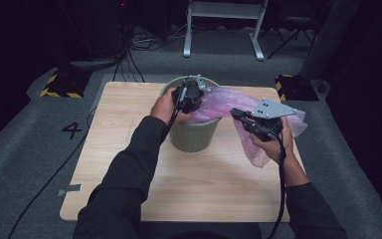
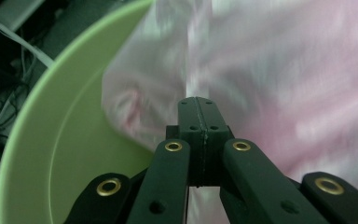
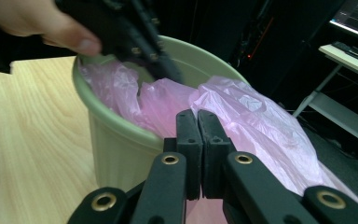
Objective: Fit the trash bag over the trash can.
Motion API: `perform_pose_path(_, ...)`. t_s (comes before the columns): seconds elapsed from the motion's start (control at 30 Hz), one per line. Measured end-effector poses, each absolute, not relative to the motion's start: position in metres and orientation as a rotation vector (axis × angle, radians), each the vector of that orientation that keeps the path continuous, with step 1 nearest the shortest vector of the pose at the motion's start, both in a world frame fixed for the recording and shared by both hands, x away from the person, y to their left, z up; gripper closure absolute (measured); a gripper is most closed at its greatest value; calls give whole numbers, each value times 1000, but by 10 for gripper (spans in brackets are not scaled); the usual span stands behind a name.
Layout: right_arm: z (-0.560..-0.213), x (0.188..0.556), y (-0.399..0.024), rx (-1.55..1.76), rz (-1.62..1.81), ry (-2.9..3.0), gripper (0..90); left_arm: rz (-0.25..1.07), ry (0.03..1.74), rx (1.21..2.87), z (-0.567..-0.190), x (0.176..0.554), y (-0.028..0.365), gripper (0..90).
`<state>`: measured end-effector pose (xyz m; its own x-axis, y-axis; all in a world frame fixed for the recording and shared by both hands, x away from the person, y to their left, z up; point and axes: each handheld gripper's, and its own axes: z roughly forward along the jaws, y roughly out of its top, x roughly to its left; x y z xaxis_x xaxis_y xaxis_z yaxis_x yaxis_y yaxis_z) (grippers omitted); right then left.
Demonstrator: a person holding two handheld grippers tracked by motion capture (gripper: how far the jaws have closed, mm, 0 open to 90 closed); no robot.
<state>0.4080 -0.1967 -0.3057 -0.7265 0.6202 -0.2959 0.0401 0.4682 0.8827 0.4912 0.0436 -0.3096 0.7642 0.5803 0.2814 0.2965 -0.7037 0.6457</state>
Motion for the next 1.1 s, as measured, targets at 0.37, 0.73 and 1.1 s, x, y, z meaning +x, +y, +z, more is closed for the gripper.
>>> perform_pose_path(0.37,-302,415,-177,530,1224,2135,893,577,432,2173,-298,455,66,349)
perform_pose_path(0.73,-302,417,-173,525,1260,2148,878,694,408,2243,-309,450,42,744)
perform_pose_path(1.1,-302,411,-182,515,1316,2149,701,733,464,2212,-309,457,59,900)
